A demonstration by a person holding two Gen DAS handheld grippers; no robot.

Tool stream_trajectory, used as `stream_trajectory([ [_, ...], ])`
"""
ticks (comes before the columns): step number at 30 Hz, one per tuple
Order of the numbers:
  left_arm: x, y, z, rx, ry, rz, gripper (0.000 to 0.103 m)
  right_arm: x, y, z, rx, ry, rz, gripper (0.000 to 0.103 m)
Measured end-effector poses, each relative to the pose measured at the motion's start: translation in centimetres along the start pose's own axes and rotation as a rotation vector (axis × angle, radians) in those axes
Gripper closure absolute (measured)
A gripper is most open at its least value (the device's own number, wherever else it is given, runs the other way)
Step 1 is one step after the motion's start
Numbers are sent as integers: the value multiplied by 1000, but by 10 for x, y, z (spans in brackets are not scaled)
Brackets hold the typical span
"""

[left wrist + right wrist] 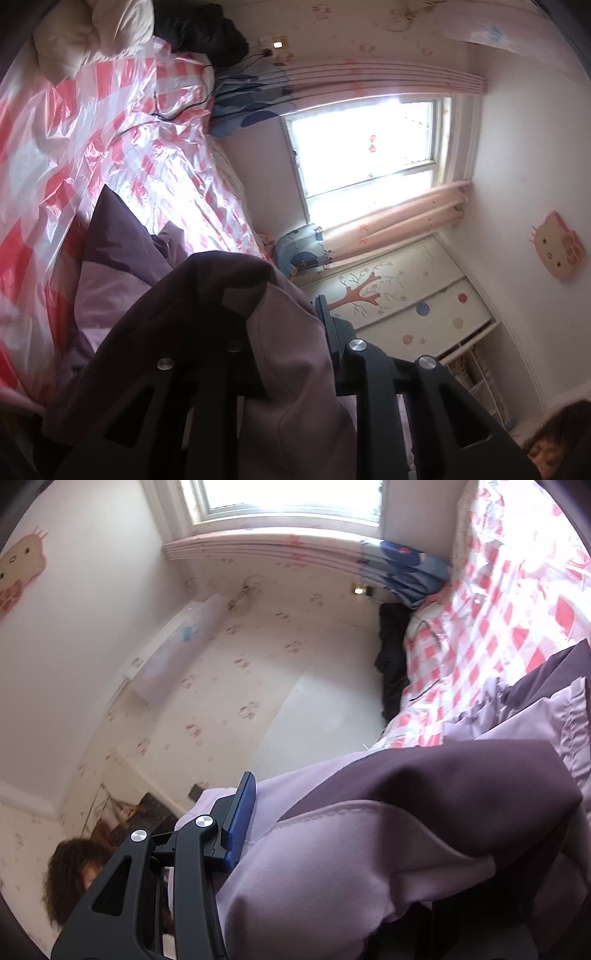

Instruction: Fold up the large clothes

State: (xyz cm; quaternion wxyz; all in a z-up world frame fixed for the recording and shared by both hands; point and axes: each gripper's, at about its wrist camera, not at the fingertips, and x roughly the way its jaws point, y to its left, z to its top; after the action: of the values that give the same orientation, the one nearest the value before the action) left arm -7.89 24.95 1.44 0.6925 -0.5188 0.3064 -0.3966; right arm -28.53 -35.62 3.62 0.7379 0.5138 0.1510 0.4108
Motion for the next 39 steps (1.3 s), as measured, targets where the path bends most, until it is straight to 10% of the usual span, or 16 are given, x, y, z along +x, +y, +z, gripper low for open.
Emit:
stream_trajectory([
  [35,85,123,29,-174,4,369,81,49,-196,47,232,-39,-313,56],
  [39,85,111,30,-173,-7,381,60,48,-189,49,254,-44,-326,42],
])
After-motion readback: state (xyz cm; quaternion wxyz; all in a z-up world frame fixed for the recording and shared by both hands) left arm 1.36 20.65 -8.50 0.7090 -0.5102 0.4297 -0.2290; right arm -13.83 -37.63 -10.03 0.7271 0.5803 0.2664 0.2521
